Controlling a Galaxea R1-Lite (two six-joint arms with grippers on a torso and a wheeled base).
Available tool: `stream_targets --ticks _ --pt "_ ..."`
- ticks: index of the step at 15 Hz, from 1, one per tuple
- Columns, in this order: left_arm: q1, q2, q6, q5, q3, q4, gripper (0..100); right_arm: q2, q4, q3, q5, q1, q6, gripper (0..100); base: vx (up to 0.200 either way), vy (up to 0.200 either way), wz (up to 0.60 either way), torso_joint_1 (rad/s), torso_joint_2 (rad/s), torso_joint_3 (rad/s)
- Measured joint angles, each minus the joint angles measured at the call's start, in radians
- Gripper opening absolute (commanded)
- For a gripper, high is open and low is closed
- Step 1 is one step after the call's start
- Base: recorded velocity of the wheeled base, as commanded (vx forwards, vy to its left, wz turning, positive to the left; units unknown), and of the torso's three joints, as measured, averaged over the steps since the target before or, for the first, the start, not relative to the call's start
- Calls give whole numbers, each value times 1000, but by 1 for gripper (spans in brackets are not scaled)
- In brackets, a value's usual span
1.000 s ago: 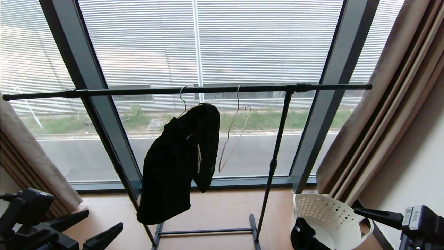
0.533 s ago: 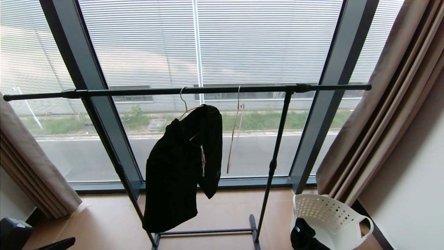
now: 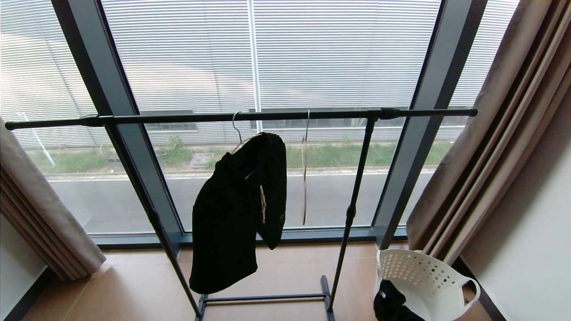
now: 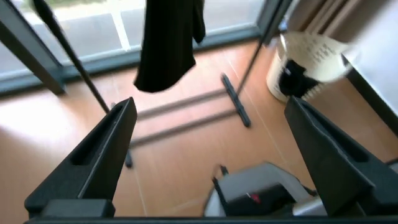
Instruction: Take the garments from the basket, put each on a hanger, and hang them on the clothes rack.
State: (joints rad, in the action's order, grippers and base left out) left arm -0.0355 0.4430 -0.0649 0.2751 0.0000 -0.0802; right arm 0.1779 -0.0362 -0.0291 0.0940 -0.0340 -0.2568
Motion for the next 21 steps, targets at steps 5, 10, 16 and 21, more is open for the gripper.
stream_targets --ticks 5,10,16,21 --pt "25 -322 -58 -38 0 71 100 -89 24 20 11 -29 203 100 0 0 0 0 0 0" --pt "29 -431 -69 -40 -1 79 100 -141 22 23 27 49 196 100 0 0 0 0 0 0" --pt "30 -444 -22 -168 -2 90 100 -177 26 27 -41 37 222 100 0 0 0 0 0 0" --pt "30 -445 -21 -140 -4 90 100 -179 25 27 -42 37 206 100 0 0 0 0 0 0"
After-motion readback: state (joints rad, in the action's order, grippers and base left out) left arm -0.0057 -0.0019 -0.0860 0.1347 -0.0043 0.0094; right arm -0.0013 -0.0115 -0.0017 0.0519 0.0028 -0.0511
